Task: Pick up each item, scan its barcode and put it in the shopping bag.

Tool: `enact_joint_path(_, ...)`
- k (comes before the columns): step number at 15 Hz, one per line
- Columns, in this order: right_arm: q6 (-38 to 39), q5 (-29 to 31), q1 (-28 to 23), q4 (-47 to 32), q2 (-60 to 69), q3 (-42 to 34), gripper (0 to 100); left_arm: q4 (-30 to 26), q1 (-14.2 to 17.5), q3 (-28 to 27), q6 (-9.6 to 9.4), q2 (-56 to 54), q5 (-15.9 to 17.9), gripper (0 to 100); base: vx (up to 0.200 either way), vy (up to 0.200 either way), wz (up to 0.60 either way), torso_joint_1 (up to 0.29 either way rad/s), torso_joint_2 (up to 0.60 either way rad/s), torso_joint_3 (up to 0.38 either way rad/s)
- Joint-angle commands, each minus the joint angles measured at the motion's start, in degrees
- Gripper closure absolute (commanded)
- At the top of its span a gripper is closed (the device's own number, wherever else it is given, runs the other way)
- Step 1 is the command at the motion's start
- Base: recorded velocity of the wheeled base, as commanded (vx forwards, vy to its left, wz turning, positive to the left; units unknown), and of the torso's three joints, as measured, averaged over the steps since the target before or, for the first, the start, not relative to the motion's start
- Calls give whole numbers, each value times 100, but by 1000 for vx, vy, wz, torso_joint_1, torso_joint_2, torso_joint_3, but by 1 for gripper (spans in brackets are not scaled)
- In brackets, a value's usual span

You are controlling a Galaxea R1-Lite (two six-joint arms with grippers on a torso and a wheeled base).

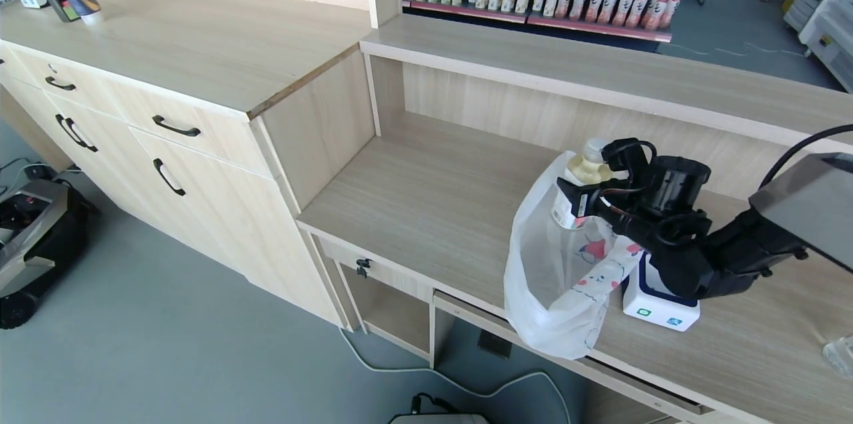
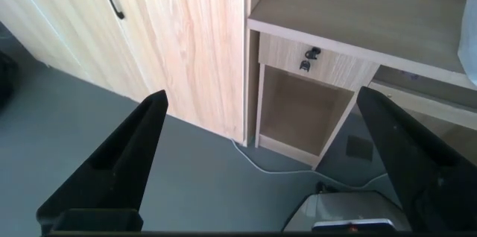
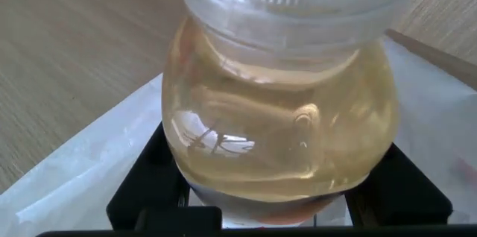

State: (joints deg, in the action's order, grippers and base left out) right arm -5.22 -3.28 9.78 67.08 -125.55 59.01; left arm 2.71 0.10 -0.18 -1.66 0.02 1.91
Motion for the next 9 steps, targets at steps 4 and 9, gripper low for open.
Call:
enact_joint_path(4, -23, -103, -20, 235, -664, 216, 100, 2, -1, 1, -1, -2, 2, 0, 0, 0, 0, 0, 0, 0)
enact_joint_path(9, -111, -155, -11, 261, -822, 251, 100, 2, -1, 1, -1, -2, 2, 0, 0, 0, 0, 0, 0, 0)
